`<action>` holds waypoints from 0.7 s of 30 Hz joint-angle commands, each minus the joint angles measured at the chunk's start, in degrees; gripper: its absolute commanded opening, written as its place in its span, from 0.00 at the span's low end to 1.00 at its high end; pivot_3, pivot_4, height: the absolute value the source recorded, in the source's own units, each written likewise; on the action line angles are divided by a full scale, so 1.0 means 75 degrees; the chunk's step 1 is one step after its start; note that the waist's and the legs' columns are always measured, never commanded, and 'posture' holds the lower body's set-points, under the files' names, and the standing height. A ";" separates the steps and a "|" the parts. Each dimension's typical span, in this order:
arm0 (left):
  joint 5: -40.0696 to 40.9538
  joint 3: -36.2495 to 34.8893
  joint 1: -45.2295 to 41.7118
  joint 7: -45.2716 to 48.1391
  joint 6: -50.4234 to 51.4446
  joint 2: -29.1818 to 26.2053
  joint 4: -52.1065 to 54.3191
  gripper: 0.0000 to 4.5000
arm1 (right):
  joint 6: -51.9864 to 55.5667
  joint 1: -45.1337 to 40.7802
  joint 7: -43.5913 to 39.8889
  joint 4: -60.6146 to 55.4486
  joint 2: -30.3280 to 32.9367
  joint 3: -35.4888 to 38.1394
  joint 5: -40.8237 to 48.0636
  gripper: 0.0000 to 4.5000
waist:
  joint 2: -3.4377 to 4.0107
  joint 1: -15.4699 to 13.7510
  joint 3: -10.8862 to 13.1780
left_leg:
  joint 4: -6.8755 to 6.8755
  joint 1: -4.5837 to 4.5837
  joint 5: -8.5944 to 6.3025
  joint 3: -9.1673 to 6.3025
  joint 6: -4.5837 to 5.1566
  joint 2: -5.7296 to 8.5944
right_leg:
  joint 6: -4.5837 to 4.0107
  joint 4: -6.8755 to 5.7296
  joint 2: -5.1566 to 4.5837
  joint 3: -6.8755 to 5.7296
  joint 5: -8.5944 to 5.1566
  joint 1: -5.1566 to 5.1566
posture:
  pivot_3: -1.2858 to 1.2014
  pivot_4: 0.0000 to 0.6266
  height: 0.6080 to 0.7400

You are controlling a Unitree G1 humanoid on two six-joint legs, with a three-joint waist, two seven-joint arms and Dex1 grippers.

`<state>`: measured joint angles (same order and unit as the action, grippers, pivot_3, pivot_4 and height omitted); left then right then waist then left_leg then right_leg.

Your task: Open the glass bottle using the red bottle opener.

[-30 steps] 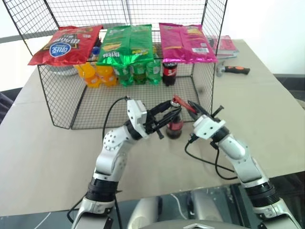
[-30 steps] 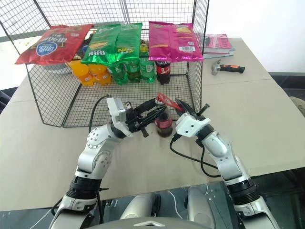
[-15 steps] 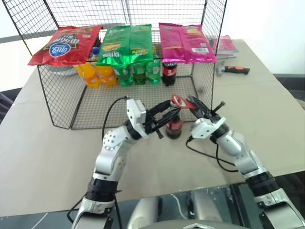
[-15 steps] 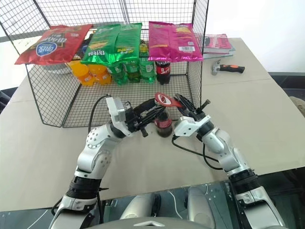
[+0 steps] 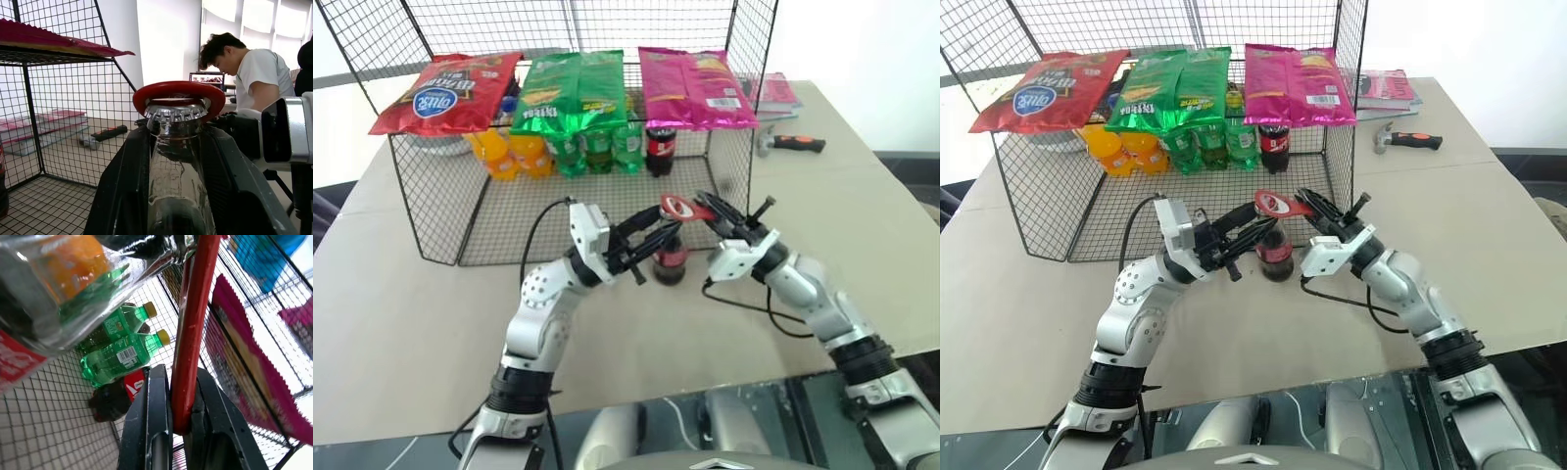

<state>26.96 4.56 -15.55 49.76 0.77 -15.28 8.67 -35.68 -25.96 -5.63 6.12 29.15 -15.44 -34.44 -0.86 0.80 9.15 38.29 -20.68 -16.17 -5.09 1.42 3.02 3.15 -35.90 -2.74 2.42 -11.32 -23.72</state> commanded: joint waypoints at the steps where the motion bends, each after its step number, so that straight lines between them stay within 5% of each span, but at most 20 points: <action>1: -0.0139 0.0143 -0.0104 -0.0077 0.0045 0.0084 -0.0083 0.26 | -0.0713 -0.0439 -0.0350 -0.0207 0.0428 -0.0274 -0.0365 0.00 | -0.0004 -0.0008 0.0000 | 0.0000 0.0000 0.0000 -0.0001 0.0000 0.0000 | 0.0000 0.0002 0.0000 -0.0001 0.0000 0.0001 | 0.52 0.24 1.00; 21: -0.0209 0.0220 -0.0080 -0.0055 -0.0015 0.0194 -0.0192 0.26 | -0.1259 -0.1389 -0.0105 0.0427 0.1503 0.0269 -0.0546 0.00 | -0.0005 -0.0077 0.0004 | 0.0000 -0.0005 -0.0008 0.0001 0.0014 0.0004 | -0.0001 0.0012 -0.0006 0.0000 -0.0001 0.0003 | 0.52 0.24 1.00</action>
<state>25.89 5.56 -16.47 49.56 0.00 -13.89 7.82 -44.37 -36.34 -6.61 9.47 39.64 -14.60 -37.77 -0.90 0.22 9.18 38.28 -20.73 -16.23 -5.12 1.54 3.04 3.14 -35.80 -2.78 2.38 -11.33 -23.70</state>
